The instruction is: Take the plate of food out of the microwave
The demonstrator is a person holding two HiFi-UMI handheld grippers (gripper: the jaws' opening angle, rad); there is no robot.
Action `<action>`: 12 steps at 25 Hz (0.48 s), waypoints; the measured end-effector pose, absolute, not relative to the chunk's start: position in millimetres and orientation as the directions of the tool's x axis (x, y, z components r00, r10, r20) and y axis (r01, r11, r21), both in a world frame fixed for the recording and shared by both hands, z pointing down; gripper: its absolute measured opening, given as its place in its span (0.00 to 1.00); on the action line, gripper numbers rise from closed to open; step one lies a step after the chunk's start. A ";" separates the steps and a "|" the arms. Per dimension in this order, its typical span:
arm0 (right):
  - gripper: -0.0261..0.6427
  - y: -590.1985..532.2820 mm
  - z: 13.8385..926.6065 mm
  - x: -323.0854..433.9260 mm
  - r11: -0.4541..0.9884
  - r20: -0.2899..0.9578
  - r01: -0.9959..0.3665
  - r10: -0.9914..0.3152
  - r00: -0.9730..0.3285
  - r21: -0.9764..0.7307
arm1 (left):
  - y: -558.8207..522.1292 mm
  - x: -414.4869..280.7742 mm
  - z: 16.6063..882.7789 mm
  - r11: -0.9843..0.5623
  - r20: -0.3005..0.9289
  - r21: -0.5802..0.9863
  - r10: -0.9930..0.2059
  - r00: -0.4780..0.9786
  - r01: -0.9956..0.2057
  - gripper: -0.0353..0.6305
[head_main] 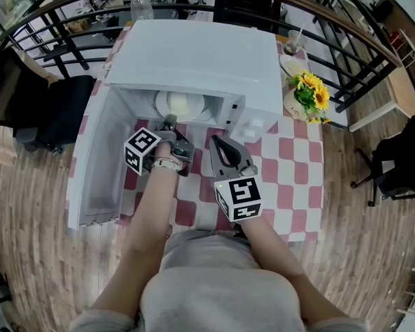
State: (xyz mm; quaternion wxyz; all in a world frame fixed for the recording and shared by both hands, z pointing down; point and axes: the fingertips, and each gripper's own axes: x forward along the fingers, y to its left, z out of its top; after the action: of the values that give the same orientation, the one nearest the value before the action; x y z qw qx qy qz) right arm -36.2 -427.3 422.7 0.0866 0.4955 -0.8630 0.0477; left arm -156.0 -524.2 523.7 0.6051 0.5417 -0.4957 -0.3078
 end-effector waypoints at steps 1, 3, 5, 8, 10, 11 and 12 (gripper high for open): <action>0.08 -426.2 421.3 -36.4 0.503 0.194 -0.864 -0.848 -0.493 0.006 | -522.7 -155.7 521.0 0.213 0.256 0.964 -0.912 0.322 -0.162 0.07; 0.08 -423.6 418.9 -37.0 0.502 0.191 -0.865 -0.850 -0.491 0.008 | -518.8 -154.3 515.4 0.193 0.236 0.968 -0.914 0.330 -0.157 0.07; 0.08 -420.4 416.1 -39.2 0.505 0.186 -0.863 -0.849 -0.495 0.008 | -514.2 -152.9 510.7 0.175 0.220 0.972 -0.914 0.341 -0.159 0.07; 0.08 -415.9 413.9 -44.4 0.512 0.181 -0.859 -0.847 -0.501 0.017 | -506.2 -151.7 507.2 0.159 0.207 0.974 -0.911 0.357 -0.158 0.07; 0.08 -413.5 413.6 -46.7 0.507 0.182 -0.861 -0.849 -0.495 0.023 | -501.7 -152.2 506.5 0.152 0.200 0.976 -0.911 0.361 -0.156 0.07; 0.08 -412.2 413.4 -47.1 0.503 0.182 -0.864 -0.852 -0.491 0.021 | -499.7 -152.4 506.3 0.148 0.195 0.977 -0.911 0.363 -0.153 0.07; 0.07 -410.7 412.8 -47.4 0.499 0.181 -0.866 -0.854 -0.488 0.018 | -497.6 -152.6 506.0 0.144 0.190 0.978 -0.911 0.365 -0.152 0.07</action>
State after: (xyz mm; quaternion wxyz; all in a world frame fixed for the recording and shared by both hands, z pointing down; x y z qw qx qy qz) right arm -47.4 -410.7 412.8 0.0832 0.4990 -0.8618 0.0378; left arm -152.6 -497.6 506.0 0.5963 0.5717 -0.4649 -0.3184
